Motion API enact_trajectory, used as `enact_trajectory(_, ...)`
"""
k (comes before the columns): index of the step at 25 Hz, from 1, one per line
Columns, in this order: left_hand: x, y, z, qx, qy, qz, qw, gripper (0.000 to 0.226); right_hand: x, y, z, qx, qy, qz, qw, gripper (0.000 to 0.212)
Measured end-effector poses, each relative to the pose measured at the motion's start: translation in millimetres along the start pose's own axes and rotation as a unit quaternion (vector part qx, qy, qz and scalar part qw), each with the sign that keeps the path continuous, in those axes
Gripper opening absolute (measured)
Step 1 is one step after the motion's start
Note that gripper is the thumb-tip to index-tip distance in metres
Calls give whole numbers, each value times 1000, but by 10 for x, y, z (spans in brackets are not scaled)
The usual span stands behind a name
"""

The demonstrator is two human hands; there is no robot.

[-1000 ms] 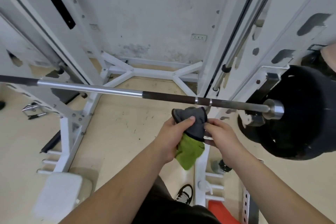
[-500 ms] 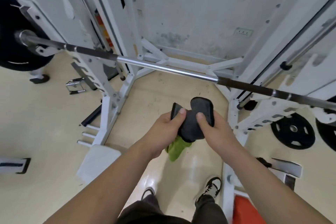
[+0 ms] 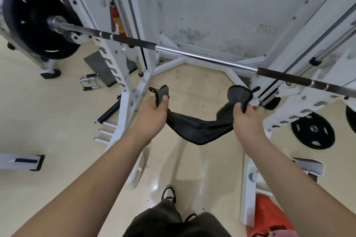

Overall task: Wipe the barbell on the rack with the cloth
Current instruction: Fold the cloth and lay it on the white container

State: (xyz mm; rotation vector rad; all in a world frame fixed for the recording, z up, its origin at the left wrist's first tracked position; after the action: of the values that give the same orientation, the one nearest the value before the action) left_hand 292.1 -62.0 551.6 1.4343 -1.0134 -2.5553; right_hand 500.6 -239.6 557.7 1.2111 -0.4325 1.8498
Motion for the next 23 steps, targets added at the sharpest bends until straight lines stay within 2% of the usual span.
enact_trajectory(1, 17, 99, 53, 0, 33, 8, 999, 20, 44, 29, -9, -7, 4, 20, 1000, 37)
enact_trajectory(3, 135, 189, 102, 11, 96, 22, 995, 23, 98, 124, -109, 7, -59, 29, 998, 37)
enact_trajectory(5, 285, 314, 19, 45, 122, 32, 991, 28, 162, 307, -280, 54, -137, 20, 989, 40)
enact_trajectory(7, 358, 458, -142, 83, 110, 44, 989, 25, 257, 504, -515, 118, -187, 24, 975, 32)
enact_trajectory(9, 385, 574, -246, 111, 112, 44, 987, 24, 326, 733, -754, 174, -206, 18, 963, 23)
enact_trajectory(11, 403, 683, -202, 122, 134, 60, 982, 22, 395, 935, -924, 205, -202, 32, 957, 22)
enact_trajectory(17, 549, 576, 512, 157, 120, 66, 978, 21, 750, 1345, -1584, 217, -143, 70, 963, 25)
enact_trajectory(20, 668, 297, 965, 223, 113, 62, 966, 36, 907, 1465, -2097, 213, -69, 110, 968, 28)
enact_trajectory(21, 708, 210, 1115, 242, 97, 58, 964, 41, 952, 1497, -2259, 193, -60, 116, 972, 29)
enact_trajectory(23, 787, 50, 1414, 233, 44, 33, 971, 42, 1022, 1568, -2511, 123, -92, 101, 983, 28)
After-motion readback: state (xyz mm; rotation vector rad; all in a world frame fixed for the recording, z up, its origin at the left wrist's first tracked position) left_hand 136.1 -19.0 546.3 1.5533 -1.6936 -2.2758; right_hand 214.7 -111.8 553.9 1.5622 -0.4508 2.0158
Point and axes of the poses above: each hand's wrist, its own y-axis away from the middle knuckle, its own z-axis out of the back of the hand, x = y × z, the point moved 8 cm from there along -y, towards the middle knuckle, and after that the axes turned 15 degrees about z, right-handed, at the moved point
